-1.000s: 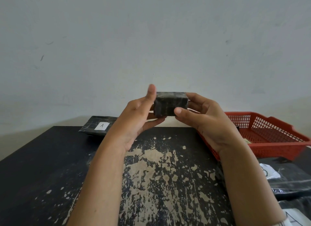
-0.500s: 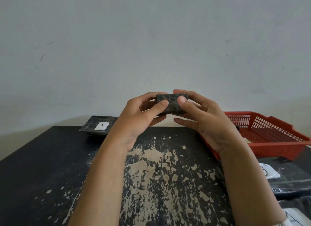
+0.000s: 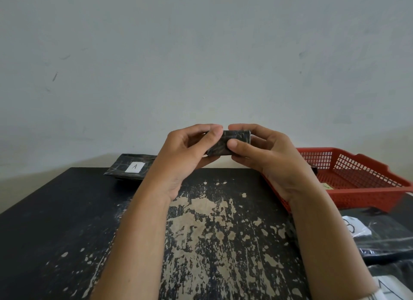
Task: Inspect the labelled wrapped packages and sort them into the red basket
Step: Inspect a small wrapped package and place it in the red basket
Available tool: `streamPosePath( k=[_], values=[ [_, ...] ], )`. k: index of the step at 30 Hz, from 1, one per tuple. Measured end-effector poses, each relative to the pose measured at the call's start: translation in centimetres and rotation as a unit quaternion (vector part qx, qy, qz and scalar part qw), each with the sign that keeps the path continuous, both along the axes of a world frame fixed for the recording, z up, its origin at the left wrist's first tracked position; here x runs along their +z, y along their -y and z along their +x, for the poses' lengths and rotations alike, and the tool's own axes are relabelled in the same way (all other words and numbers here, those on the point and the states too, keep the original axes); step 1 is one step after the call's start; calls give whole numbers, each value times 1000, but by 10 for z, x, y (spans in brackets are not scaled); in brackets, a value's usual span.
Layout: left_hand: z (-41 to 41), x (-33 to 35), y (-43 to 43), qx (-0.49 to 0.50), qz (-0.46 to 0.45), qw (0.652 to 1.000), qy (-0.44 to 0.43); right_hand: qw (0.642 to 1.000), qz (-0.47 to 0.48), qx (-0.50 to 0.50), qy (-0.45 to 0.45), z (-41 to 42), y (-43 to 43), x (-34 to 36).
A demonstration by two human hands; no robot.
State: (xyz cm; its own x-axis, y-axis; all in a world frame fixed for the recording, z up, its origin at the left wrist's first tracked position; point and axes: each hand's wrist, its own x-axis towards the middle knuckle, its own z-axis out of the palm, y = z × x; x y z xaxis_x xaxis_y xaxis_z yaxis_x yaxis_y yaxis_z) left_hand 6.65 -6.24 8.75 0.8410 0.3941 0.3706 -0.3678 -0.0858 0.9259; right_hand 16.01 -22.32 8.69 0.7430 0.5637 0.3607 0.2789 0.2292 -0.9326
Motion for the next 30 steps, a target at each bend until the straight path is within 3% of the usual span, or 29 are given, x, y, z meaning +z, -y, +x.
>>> streamPosePath(
  k=[17, 24, 30],
  values=[
    [2, -2, -1, -8, -5, 1000, -13, 1000, 18, 2, -1, -1, 3, 2],
    [2, -3, -4, 33, 106, 991, -70, 990, -50, -71, 111, 0, 2, -1],
    [4, -5, -3, 40, 105, 991, -67, 975, -50, -58, 210, -2, -3, -1]
  ],
)
